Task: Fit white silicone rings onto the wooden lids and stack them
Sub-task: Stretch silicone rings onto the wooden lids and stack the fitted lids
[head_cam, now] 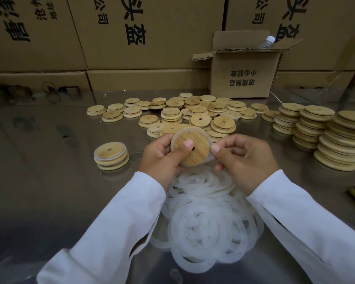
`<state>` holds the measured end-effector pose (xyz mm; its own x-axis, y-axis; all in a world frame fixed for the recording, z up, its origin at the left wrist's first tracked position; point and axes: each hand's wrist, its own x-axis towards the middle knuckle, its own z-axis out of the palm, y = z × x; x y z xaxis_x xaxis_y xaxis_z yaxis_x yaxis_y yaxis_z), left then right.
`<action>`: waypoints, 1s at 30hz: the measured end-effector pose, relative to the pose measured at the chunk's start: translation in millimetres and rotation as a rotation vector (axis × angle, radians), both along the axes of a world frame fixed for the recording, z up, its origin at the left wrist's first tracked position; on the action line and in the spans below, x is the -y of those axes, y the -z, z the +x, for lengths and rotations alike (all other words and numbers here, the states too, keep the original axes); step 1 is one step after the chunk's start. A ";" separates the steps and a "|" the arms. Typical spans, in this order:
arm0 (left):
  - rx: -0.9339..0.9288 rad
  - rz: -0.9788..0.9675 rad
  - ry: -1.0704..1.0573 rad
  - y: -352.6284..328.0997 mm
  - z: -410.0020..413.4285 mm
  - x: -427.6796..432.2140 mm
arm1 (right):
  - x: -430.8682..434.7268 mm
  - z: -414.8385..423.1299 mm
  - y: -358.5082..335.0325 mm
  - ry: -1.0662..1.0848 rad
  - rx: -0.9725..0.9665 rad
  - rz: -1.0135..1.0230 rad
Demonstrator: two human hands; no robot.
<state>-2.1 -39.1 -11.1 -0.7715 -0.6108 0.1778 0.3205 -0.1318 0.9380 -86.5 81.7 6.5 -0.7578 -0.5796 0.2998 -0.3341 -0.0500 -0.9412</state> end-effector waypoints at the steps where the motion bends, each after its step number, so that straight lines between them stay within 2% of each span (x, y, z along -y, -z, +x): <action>1: -0.004 0.008 0.003 -0.1 0.1 -0.1 | -0.3 0.4 -0.5 0.001 -0.002 0.004; 9: -0.010 0.022 0.013 -0.1 0.0 0.8 | -0.5 4.0 -2.3 0.030 -0.005 0.039; 18: -0.015 -0.041 -0.022 -1.5 0.8 0.4 | -1.3 7.2 -6.0 0.044 0.029 -0.035; 25: -0.029 0.008 -0.020 -2.6 0.7 0.3 | -0.6 8.5 -2.0 -0.062 0.083 -0.025; 30: -0.005 -0.015 -0.041 -1.0 -0.1 0.5 | -1.2 8.0 -1.8 -0.063 0.093 -0.020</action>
